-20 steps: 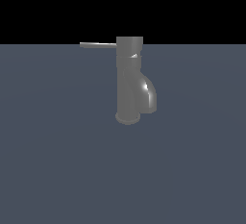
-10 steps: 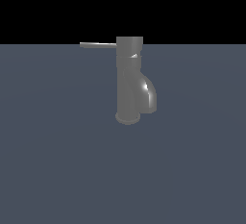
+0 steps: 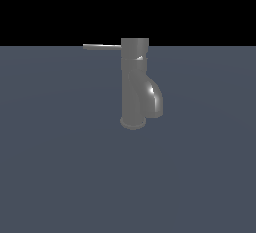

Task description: Turn on the faucet by rotating a designated handle.

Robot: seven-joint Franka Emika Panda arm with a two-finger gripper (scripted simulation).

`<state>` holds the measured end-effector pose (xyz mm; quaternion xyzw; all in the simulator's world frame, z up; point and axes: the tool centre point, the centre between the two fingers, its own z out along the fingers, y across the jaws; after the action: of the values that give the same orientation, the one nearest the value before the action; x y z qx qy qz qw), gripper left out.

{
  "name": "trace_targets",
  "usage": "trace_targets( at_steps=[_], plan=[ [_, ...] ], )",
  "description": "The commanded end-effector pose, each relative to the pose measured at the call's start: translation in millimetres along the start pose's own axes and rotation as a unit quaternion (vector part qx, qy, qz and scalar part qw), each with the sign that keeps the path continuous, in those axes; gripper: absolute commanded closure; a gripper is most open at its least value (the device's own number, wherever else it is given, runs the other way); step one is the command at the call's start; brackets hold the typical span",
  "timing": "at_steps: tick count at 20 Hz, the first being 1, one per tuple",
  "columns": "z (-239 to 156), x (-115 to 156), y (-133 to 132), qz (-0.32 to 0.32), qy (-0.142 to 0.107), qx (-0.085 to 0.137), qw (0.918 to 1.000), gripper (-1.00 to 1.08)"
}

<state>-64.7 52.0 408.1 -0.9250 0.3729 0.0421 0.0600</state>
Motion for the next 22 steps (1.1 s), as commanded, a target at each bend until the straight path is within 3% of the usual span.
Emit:
trace_targets(
  at_steps=[1, 10, 22],
  plan=[
    [11, 7, -12, 0.033, 0.0, -0.002, 0.9995, 1.08],
    [53, 29, -52, 0.148, 0.013, -0.011, 0.9888, 1.08],
    [106, 49, -97, 0.279, 0.051, -0.019, 0.9589, 1.08]
  ],
)
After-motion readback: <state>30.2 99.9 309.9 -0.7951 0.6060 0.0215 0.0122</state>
